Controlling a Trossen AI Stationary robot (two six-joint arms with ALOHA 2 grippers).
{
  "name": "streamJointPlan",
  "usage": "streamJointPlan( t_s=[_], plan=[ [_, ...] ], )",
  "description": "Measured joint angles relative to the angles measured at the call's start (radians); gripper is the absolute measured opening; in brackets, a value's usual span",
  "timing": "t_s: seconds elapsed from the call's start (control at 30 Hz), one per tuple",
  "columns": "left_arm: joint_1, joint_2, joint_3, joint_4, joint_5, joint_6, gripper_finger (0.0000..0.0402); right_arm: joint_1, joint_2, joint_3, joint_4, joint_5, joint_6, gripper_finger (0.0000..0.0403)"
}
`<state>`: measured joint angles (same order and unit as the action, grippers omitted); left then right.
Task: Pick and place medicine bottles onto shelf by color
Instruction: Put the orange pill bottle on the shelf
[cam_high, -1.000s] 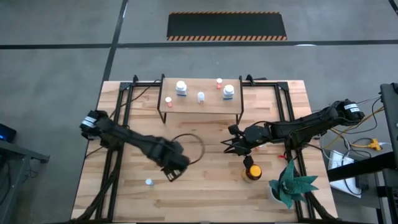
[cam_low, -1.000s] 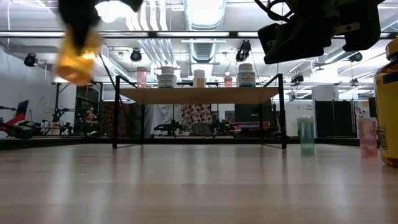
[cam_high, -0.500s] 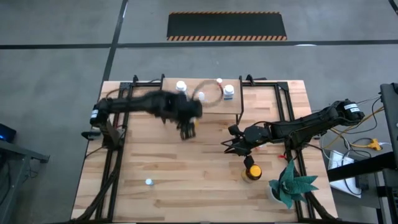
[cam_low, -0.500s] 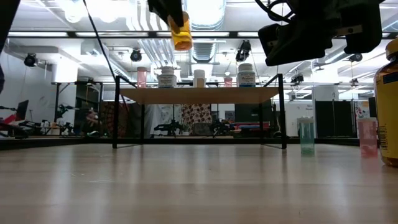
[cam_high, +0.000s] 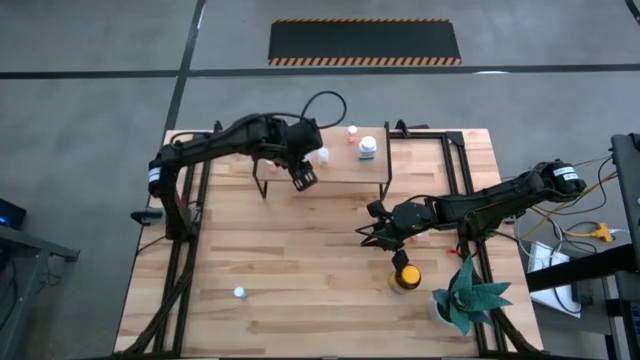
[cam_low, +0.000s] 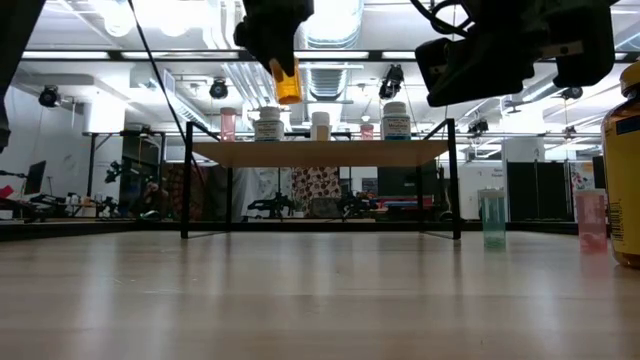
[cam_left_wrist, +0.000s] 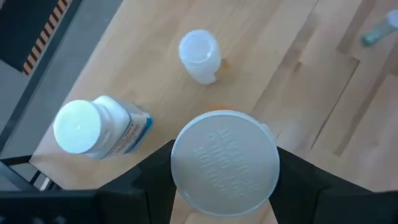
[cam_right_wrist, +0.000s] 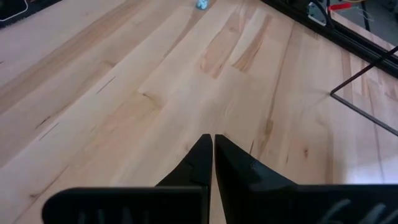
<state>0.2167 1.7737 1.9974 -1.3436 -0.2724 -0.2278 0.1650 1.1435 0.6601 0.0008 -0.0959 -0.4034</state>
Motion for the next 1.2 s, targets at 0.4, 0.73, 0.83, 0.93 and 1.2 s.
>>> streamJointPlan(
  t_s=[0.4,0.73,0.83,0.93,1.2],
  plan=[
    [0.029,0.000,-0.078,0.019,0.001,0.003,0.0187,0.000,0.000,0.000,-0.004,0.000,0.003,0.0009],
    [0.085,0.000,-0.176,0.098,0.006,0.006,0.0187,0.000,0.000,0.000,-0.004,0.000,0.026,0.0009],
    [0.098,0.000,-0.186,0.107,0.006,0.006,0.0187,0.000,0.000,0.000,-0.004,0.000,0.028,0.0009],
    [0.100,0.000,-0.189,0.106,0.006,0.005,0.0187,0.000,0.000,0.000,-0.005,0.000,0.029,0.0009],
    [0.100,0.000,-0.206,0.098,0.038,-0.001,0.0187,0.000,0.000,0.000,-0.006,0.000,0.029,0.0009]
  ],
)
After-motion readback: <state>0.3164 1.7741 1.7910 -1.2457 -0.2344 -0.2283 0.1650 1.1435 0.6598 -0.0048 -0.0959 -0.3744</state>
